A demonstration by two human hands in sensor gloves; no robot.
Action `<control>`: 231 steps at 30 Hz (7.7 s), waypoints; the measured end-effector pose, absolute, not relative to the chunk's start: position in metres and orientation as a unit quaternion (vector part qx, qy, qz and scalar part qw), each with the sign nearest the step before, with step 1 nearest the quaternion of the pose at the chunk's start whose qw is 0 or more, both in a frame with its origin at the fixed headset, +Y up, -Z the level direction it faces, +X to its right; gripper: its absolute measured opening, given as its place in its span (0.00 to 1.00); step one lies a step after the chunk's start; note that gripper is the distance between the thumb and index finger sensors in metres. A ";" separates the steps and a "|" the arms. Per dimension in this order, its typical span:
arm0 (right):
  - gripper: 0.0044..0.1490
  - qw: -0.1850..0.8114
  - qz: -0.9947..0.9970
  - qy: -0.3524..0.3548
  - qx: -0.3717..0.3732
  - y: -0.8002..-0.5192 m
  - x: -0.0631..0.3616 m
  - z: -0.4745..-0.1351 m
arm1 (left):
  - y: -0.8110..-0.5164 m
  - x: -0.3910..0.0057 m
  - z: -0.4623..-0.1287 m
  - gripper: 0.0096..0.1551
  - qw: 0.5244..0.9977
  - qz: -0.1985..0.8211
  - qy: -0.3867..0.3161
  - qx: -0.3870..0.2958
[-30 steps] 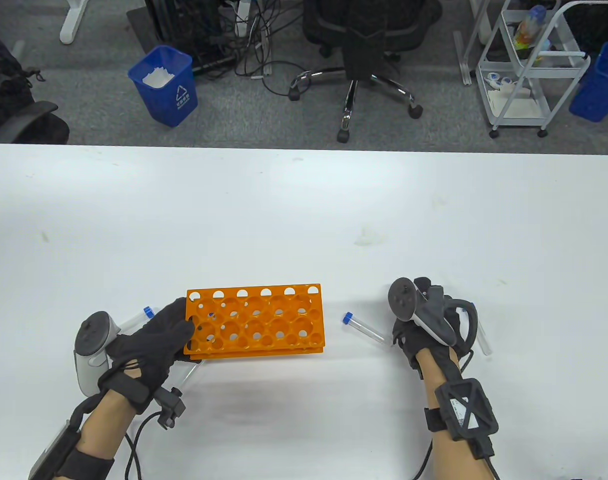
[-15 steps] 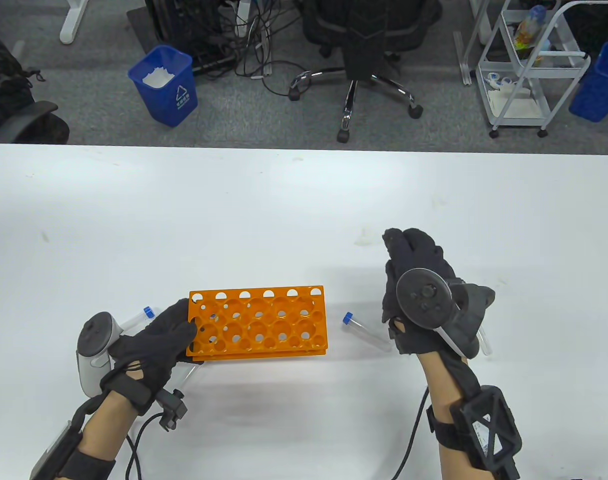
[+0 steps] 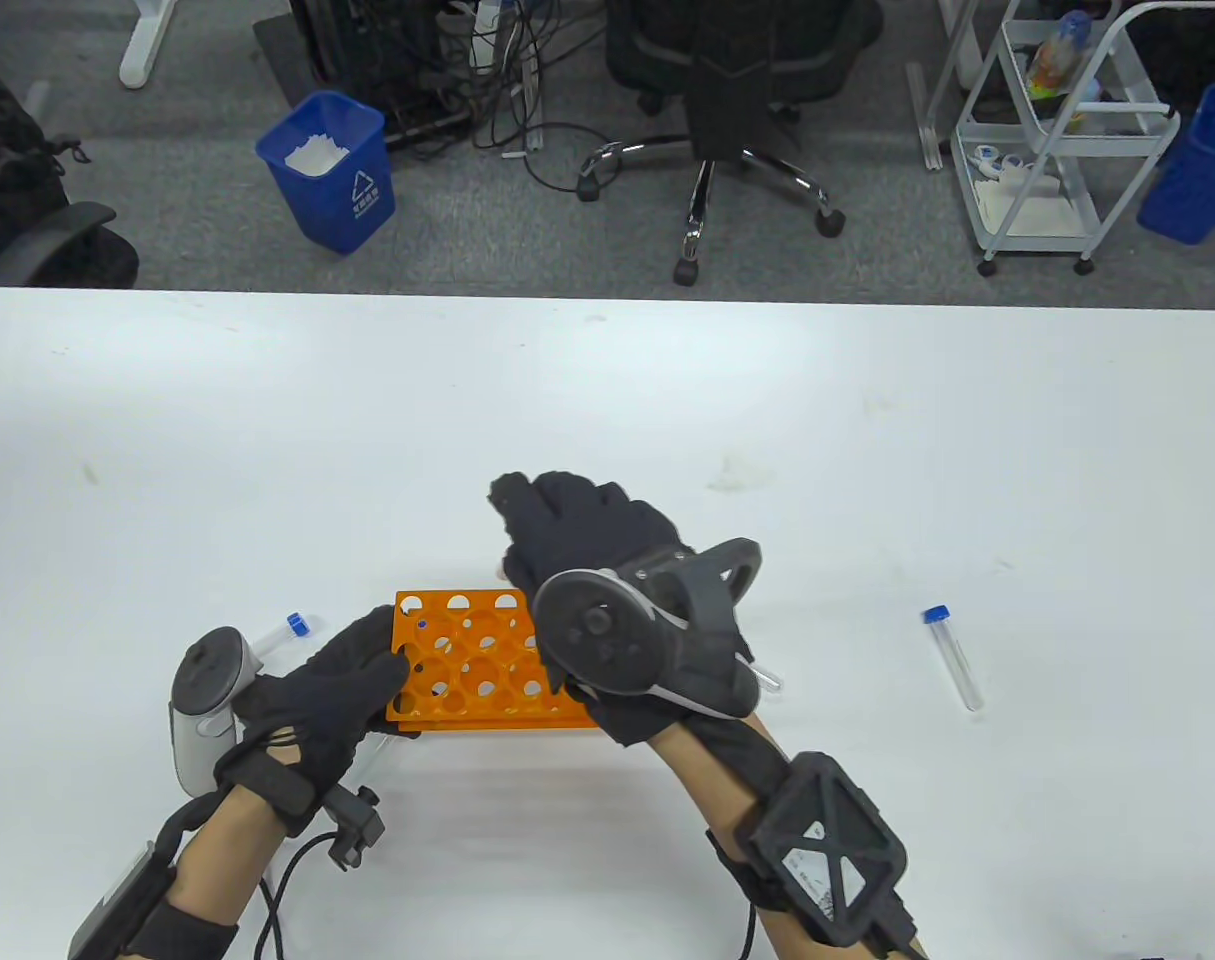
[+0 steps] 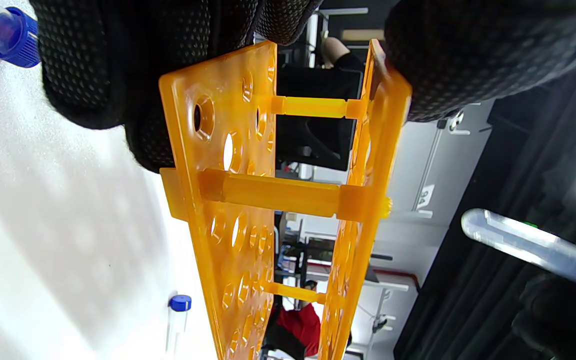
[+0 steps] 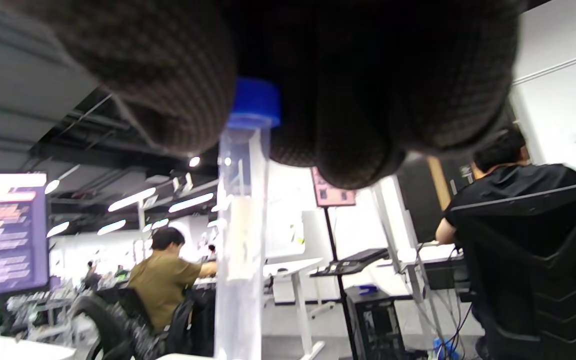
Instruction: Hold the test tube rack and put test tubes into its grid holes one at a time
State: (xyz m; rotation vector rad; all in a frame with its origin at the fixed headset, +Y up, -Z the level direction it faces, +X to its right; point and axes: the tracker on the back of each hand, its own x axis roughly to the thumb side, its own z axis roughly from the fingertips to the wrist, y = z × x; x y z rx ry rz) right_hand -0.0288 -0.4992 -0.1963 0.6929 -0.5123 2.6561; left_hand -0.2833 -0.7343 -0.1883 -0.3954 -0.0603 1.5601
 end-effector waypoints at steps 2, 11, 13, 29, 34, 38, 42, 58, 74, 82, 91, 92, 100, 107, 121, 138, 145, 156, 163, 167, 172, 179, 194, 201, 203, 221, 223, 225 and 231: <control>0.33 0.151 0.939 -0.165 0.259 -0.508 -0.047 -0.198 | -0.735 -0.282 -0.188 0.54 0.693 0.698 -0.026 -0.178; 0.34 0.099 0.946 -0.130 0.279 -0.542 -0.077 -0.207 | -0.736 -0.281 -0.186 0.54 0.693 0.695 -0.015 -0.189; 0.34 0.083 0.948 -0.126 0.282 -0.547 -0.081 -0.208 | -0.737 -0.280 -0.186 0.54 0.691 0.697 -0.016 -0.191; 0.34 0.038 0.953 -0.081 0.289 -0.577 -0.092 -0.211 | -0.736 -0.281 -0.186 0.55 0.692 0.697 -0.020 -0.185; 0.34 0.039 0.953 -0.082 0.289 -0.577 -0.091 -0.210 | -0.736 -0.280 -0.186 0.55 0.691 0.698 -0.019 -0.185; 0.38 0.031 0.955 -0.066 0.288 -0.577 -0.090 -0.210 | -0.736 -0.280 -0.186 0.55 0.691 0.699 -0.021 -0.185; 0.43 0.027 0.957 -0.048 0.285 -0.572 -0.085 -0.208 | -0.736 -0.281 -0.186 0.55 0.689 0.700 -0.019 -0.186; 0.35 0.133 0.969 -0.170 0.123 -0.539 0.065 -0.214 | -0.733 -0.286 -0.187 0.55 0.687 0.703 -0.012 -0.181; 0.34 0.102 0.988 0.020 0.114 -0.707 0.108 -0.250 | -0.734 -0.293 -0.189 0.55 0.683 0.708 -0.001 -0.179; 0.34 0.046 0.991 0.044 0.121 -0.740 0.091 -0.252 | -0.734 -0.293 -0.189 0.55 0.681 0.709 -0.002 -0.180; 0.33 0.006 0.990 0.046 0.130 -0.753 0.081 -0.252 | -0.734 -0.292 -0.189 0.55 0.679 0.711 -0.002 -0.183; 0.33 0.000 0.990 0.045 0.130 -0.753 0.080 -0.252 | -0.734 -0.292 -0.189 0.55 0.680 0.711 -0.003 -0.181; 0.33 0.002 0.990 0.036 0.133 -0.754 0.078 -0.250 | -0.734 -0.292 -0.189 0.55 0.679 0.711 -0.006 -0.181; 0.34 0.007 0.990 0.038 0.133 -0.754 0.078 -0.250 | -0.735 -0.293 -0.189 0.55 0.681 0.711 -0.008 -0.177; 0.31 0.143 0.984 -0.082 0.065 -0.668 0.118 -0.247 | -0.734 -0.294 -0.189 0.54 0.683 0.709 -0.009 -0.173; 0.36 0.174 0.939 -0.259 0.145 -0.515 0.069 -0.208 | -0.736 -0.291 -0.189 0.55 0.684 0.707 -0.010 -0.181; 0.37 0.143 0.940 -0.223 0.214 -0.528 0.015 -0.206 | -0.736 -0.290 -0.189 0.55 0.685 0.705 -0.011 -0.181; 0.37 0.084 0.948 -0.185 0.245 -0.559 -0.020 -0.214 | -0.736 -0.290 -0.189 0.55 0.685 0.705 -0.013 -0.182; 0.37 0.036 0.952 -0.165 0.255 -0.574 -0.030 -0.214 | -0.736 -0.290 -0.189 0.55 0.685 0.706 -0.013 -0.181; 0.38 0.029 0.953 -0.158 0.255 -0.579 -0.032 -0.214 | -0.736 -0.291 -0.189 0.55 0.685 0.706 -0.012 -0.180; 0.38 0.016 0.953 -0.159 0.258 -0.581 -0.034 -0.213 | -0.736 -0.291 -0.189 0.55 0.685 0.707 -0.012 -0.178; 0.40 -0.002 0.957 -0.145 0.251 -0.583 -0.035 -0.212 | -0.736 -0.291 -0.189 0.55 0.685 0.707 -0.007 -0.177; 0.42 0.031 0.967 -0.146 0.207 -0.552 -0.001 -0.209 | -0.736 -0.291 -0.189 0.55 0.685 0.707 -0.006 -0.177; 0.37 0.100 0.975 -0.180 0.079 -0.536 0.076 -0.224 | -0.736 -0.291 -0.189 0.55 0.684 0.708 -0.007 -0.179; 0.36 0.112 0.978 -0.175 0.024 -0.543 0.109 -0.234 | -0.736 -0.291 -0.189 0.55 0.683 0.708 -0.007 -0.179; 0.38 -0.024 0.982 0.016 -0.188 -0.713 0.254 -0.258 | -0.736 -0.292 -0.190 0.55 0.681 0.710 -0.001 -0.179; 0.38 -0.040 0.979 0.029 -0.197 -0.725 0.258 -0.258 | -0.736 -0.292 -0.190 0.55 0.681 0.710 -0.001 -0.179; 0.39 -0.048 0.977 0.039 -0.202 -0.735 0.261 -0.258 | -0.737 -0.292 -0.190 0.55 0.680 0.710 0.000 -0.180; 0.38 -0.046 0.977 0.045 -0.204 -0.753 0.264 -0.258 | -0.737 -0.293 -0.190 0.55 0.681 0.710 0.002 -0.179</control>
